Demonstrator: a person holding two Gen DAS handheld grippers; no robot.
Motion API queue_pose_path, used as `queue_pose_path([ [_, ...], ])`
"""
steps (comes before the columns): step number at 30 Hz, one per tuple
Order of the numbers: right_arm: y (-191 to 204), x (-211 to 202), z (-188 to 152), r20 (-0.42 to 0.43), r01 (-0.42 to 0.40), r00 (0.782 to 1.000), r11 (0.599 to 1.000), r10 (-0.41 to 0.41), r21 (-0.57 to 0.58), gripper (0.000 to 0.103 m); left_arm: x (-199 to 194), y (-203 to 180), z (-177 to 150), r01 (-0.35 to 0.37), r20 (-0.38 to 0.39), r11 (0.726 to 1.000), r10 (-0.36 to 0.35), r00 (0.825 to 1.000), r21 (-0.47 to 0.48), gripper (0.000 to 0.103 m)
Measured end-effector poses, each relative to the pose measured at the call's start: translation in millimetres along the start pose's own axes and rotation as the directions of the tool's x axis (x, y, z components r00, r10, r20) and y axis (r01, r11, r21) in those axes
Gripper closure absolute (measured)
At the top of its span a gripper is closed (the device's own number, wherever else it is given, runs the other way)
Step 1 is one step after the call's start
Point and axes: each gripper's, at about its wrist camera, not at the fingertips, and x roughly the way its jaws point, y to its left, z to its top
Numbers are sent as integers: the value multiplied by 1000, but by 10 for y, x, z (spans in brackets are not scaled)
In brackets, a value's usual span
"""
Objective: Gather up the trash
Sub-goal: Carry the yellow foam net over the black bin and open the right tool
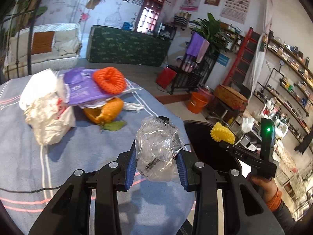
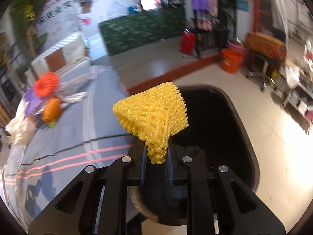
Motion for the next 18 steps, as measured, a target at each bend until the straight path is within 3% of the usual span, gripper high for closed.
queue_pose_path([
  [7, -368, 296, -106, -89, 36, 996, 995, -28, 93, 84, 348, -375, 73, 85, -61, 993, -81, 995, 77, 67],
  [9, -390, 357, -138, -99, 28, 995, 994, -18, 104, 80, 422, -473, 62, 101, -77, 991, -95, 993, 91, 67],
  [10, -393, 383, -164, -106, 24, 994, 994, -13, 103, 72, 453, -508, 56, 112, -88, 989, -104, 991, 93, 67],
  [11, -390, 404, -190, -110, 34, 994, 994, -23, 99, 55, 496, -545, 53, 121, -99, 988, -112, 989, 95, 67],
  [13, -378, 386, -211, -92, 48, 995, 995, -39, 92, 43, 550, -604, 46, 130, -113, 986, -119, 987, 102, 67],
  [18, -419, 320, -216, -71, 76, 995, 993, -70, 86, 38, 656, -741, 20, 149, -144, 982, -132, 981, 118, 67],
])
